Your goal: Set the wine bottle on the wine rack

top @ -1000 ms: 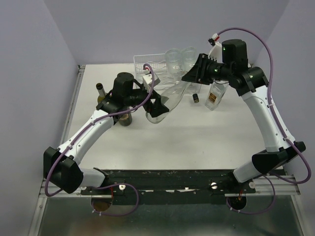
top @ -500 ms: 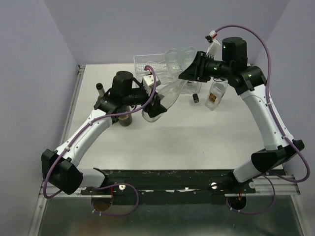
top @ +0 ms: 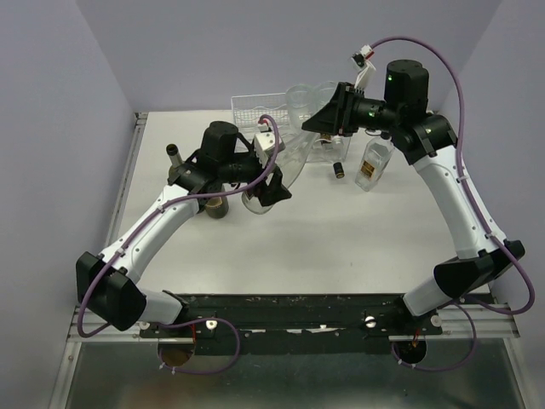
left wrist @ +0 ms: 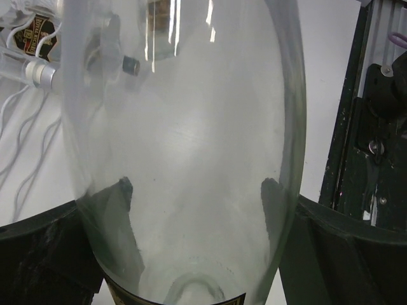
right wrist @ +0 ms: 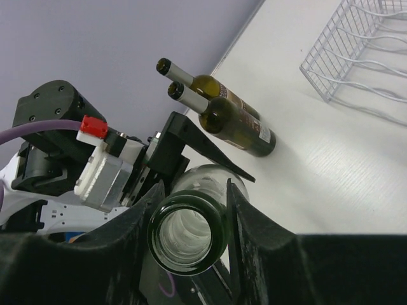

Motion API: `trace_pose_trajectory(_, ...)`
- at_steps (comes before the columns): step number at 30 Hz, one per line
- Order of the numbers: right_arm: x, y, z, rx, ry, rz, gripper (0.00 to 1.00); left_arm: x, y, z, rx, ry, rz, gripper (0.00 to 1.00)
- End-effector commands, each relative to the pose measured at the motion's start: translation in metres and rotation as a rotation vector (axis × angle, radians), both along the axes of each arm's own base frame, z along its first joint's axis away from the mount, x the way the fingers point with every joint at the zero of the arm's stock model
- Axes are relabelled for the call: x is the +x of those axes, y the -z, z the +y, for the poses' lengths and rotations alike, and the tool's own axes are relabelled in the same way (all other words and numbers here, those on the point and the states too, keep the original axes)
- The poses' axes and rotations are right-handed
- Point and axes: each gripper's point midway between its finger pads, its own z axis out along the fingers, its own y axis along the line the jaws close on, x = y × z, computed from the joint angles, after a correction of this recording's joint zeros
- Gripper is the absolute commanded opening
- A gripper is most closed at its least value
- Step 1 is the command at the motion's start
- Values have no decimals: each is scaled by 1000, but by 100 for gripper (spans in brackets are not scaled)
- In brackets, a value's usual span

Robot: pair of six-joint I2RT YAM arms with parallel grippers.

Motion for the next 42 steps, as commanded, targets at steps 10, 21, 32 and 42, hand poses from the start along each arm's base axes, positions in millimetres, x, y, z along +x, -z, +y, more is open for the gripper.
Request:
trace_pose_trajectory(10,-66,-52,10,140,-199,17,12,32,23,25,140,-167,-51,0)
trace_pose_trajectory(21,-24,-12,-47,-177,215,-29,97,41,-10,31,218,-174,-312,0)
trace_pose_trajectory(32,-39,7,-85,-401,274,-4,98,27,-21,6,204,-19,-778,0)
trace_pose_trajectory(42,-99,105,-73,-490,-10,363,87,22,-17,-20,342,137,-1139,0)
